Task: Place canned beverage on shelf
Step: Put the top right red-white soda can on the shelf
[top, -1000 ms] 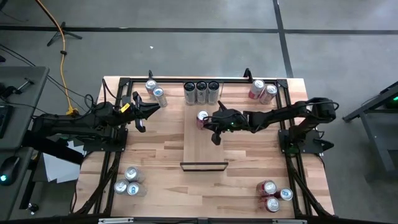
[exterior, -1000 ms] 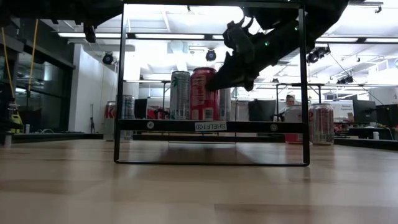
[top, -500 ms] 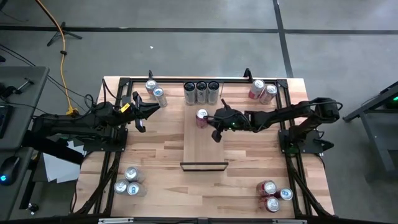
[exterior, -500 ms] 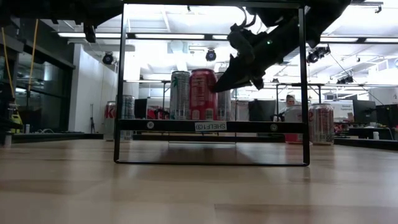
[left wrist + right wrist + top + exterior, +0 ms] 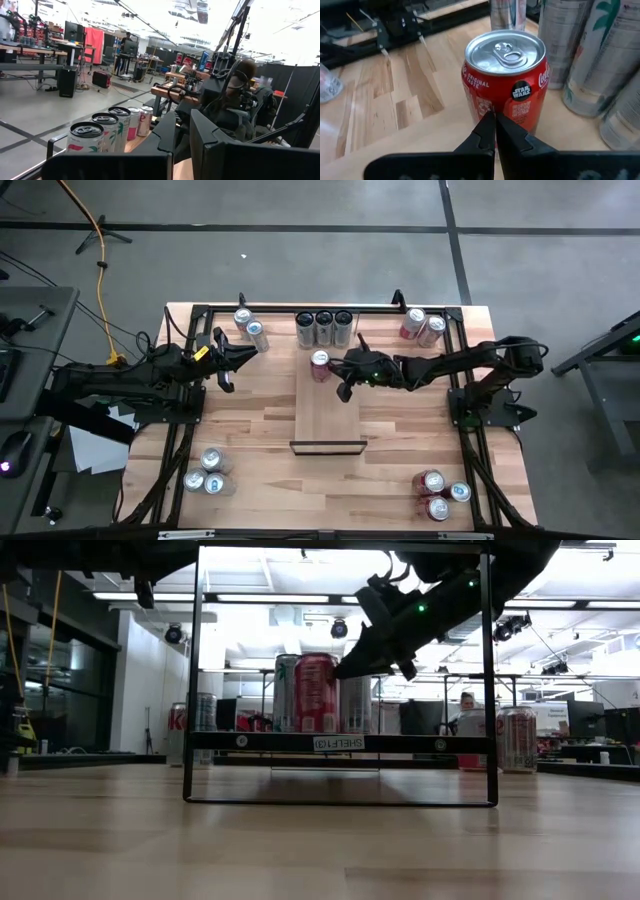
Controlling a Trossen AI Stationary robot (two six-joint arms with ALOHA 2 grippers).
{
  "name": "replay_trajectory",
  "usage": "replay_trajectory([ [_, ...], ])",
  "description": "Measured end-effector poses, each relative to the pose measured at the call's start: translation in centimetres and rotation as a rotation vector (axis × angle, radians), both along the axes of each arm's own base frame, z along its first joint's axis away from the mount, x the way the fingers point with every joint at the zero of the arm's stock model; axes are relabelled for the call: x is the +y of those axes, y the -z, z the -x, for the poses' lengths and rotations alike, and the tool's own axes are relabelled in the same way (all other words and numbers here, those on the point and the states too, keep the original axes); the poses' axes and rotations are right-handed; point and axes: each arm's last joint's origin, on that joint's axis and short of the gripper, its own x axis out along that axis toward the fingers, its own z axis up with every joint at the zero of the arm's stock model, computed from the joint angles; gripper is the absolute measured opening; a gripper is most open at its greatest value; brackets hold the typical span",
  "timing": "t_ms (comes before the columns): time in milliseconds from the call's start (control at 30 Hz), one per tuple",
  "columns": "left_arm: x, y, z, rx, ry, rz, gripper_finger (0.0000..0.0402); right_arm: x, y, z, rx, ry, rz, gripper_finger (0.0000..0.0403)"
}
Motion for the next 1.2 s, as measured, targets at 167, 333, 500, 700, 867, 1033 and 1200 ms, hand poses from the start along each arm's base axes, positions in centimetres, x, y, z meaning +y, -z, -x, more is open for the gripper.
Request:
replay_trajectory([
  [167, 0.0, 0.0, 0.0, -0.005, 0.000, 0.000, 0.0003, -0.5, 0.0, -0.1, -0.015, 0.015, 0.001, 0.0000],
  [333, 0.0, -0.1, 0.0, -0.006, 0.000, 0.000, 0.0003, -0.5, 0.0, -0.1, -0.020, 0.017, -0.005, 0.0000],
  [500, 0.0, -0.1, 0.0, -0.006, 0.000, 0.000, 0.0003, -0.4, 0.4, -0.3, -0.024, 0.000, -0.025, 0.0000],
  [700, 0.0, -0.1, 0.0, -0.007, 0.000, 0.001, 0.0003, -0.5, 1.2, -1.8, -0.017, 0.007, -0.039, 0.0000],
  [867, 0.0, -0.1, 0.0, -0.006, 0.000, 0.001, 0.0003, -0.7, 1.0, -3.4, 0.016, 0.003, -0.035, 0.0000],
  [1033, 0.0, -0.1, 0.0, -0.007, 0.000, 0.000, 0.0003, -0.9, 0.9, -4.6, 0.012, 0.012, -0.031, 0.0000],
  [1200, 0.0, -0.1, 0.0, -0.007, 0.000, 0.001, 0.0003, -1.3, 0.9, -5.1, 0.007, 0.027, -0.036, 0.0000],
])
